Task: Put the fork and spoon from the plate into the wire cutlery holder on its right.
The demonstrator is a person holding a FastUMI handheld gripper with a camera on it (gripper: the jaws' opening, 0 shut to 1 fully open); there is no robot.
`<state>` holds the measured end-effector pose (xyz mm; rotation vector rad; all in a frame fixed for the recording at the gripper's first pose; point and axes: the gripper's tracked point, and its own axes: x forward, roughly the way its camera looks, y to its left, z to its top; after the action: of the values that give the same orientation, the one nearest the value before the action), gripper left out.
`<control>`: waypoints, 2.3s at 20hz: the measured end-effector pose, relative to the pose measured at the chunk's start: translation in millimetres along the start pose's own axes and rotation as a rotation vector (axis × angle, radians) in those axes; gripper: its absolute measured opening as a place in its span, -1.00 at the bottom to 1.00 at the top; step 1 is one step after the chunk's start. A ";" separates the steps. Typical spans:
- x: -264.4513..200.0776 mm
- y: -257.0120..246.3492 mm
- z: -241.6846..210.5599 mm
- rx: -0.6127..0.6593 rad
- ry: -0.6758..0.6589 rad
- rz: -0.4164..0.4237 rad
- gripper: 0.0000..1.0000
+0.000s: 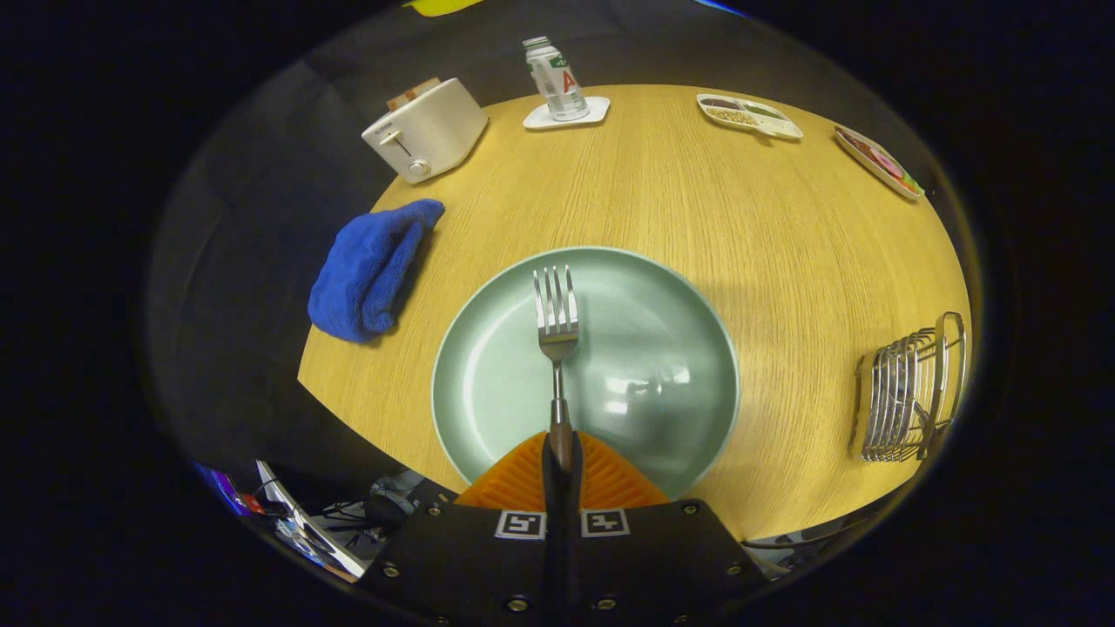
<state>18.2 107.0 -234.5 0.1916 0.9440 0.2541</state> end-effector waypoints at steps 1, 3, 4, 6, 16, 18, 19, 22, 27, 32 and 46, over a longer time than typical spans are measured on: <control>-4.0 -4.2 4.0 0.008 -0.016 -0.005 -0.99; -18.7 -15.0 10.1 0.028 -0.051 -0.016 -0.99; -24.2 -19.3 15.0 0.042 -0.069 -0.020 -0.99; -35.1 -28.6 22.6 0.080 -0.102 -0.024 -0.99; -91.3 -98.2 31.0 0.252 -0.225 -0.109 -0.99; -100.5 -110.1 30.1 0.300 -0.243 -0.122 -0.99; -106.0 -117.2 28.1 0.324 -0.250 -0.130 -0.99; -122.2 -139.5 16.2 0.377 -0.266 -0.164 -0.99; -139.3 -161.2 -6.7 0.458 -0.260 -0.190 -0.99; -149.1 -169.9 -27.4 0.496 -0.229 -0.212 -0.99; -148.3 -165.6 -48.8 0.603 -0.117 -0.192 -0.99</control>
<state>-83.2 -92.5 -192.9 0.6579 0.8949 -0.2256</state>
